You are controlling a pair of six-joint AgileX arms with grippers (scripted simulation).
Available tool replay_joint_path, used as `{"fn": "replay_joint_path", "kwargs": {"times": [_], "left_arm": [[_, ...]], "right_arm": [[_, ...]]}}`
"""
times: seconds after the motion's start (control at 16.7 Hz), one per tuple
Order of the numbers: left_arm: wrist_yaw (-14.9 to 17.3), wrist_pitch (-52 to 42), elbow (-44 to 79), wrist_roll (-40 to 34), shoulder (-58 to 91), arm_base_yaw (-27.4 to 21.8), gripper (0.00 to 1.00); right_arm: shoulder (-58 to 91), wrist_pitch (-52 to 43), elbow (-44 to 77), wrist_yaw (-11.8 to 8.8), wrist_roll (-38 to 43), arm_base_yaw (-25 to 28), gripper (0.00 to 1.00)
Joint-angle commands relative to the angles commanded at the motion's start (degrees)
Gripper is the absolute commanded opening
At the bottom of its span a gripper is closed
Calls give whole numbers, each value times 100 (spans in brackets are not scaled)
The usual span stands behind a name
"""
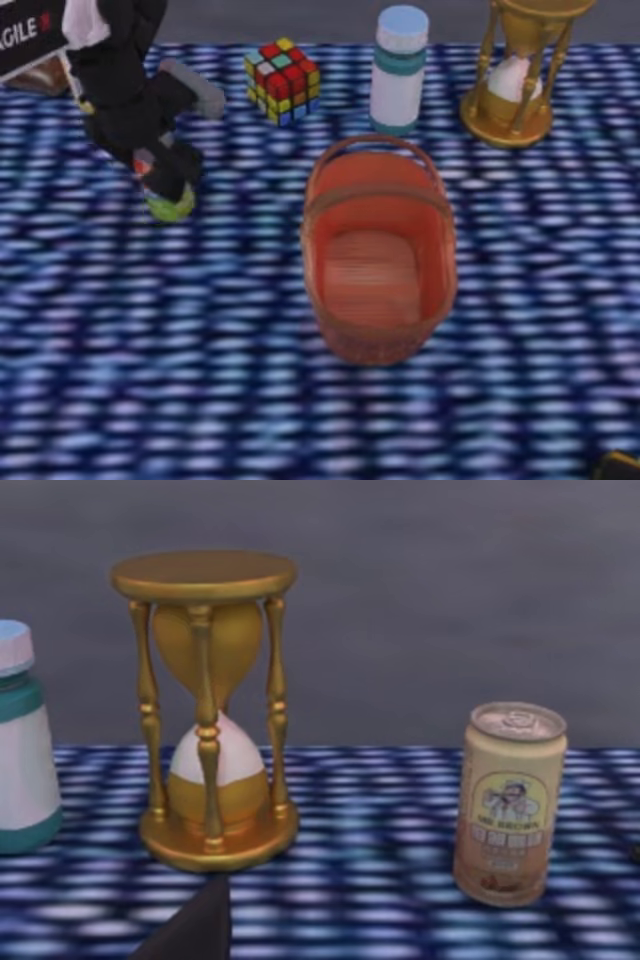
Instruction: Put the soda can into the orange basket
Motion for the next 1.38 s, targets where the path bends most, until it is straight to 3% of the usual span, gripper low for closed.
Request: {"fn": "replay_joint_path", "kwargs": {"times": [0.3, 0.84, 1.02, 1.2, 1.38], "left_arm": [[1363, 1936, -624, -604, -265, -134, 0], [4709, 7188, -2511, -2213, -1040, -469, 0], [5689, 8687, -3080, -2670, -1383, -565, 0], [6413, 9673, -3489, -2989, -1678, -633, 0], [6768, 10108, -3689, -3140, -1842, -665, 0]], "right_arm": [[0, 0, 0, 0, 0, 0, 100], [0, 0, 0, 0, 0, 0, 100], [0, 0, 0, 0, 0, 0, 100], [0, 0, 0, 0, 0, 0, 100], [0, 0, 0, 0, 0, 0, 100]]}}
